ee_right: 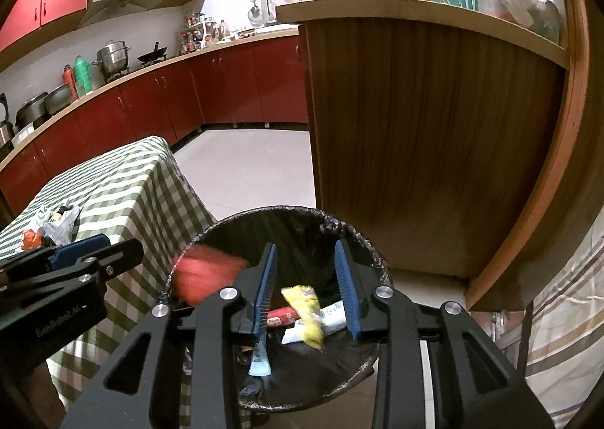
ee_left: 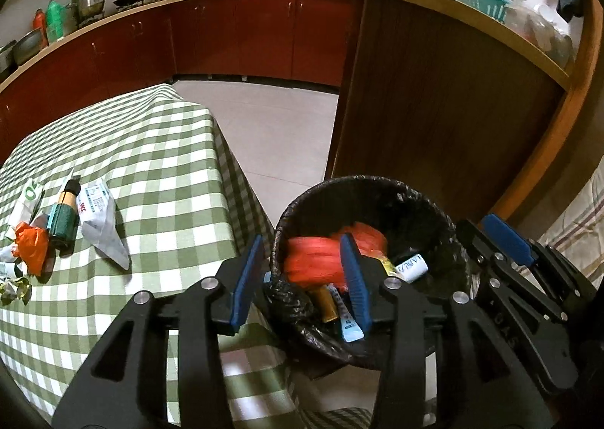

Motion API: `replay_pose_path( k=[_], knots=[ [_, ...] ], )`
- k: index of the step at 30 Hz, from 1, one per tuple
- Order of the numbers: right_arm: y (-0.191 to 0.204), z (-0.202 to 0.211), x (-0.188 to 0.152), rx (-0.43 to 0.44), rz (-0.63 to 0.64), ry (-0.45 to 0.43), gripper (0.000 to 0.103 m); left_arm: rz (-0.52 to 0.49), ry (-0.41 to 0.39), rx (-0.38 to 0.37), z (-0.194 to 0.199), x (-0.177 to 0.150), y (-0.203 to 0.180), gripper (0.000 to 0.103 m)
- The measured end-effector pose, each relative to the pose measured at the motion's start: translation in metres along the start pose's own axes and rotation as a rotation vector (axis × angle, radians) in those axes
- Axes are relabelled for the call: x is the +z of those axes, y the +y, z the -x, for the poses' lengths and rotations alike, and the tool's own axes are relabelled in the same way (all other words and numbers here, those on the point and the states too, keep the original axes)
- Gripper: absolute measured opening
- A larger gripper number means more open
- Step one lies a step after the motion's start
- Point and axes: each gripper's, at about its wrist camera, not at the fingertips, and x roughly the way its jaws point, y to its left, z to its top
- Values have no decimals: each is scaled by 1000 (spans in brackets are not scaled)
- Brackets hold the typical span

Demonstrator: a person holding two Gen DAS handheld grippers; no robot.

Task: Collect trash
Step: 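Carry both items over the black bin and open both tools to drop them, then move both open tools back over the table toward the remaining trash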

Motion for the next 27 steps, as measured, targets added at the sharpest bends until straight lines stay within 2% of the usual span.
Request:
replay_pose_path(
  k=[8,12,27],
  knots=[
    [9,8,2,10,0,-10,40,17,-12,12,14,-1,23,53],
    [21,12,4,35,8,-12,42,25,-25,33,28,-6,41,54],
    [112,17,2,195,106,4,43,102,-37,179,77,-34,141,61]
  ],
)
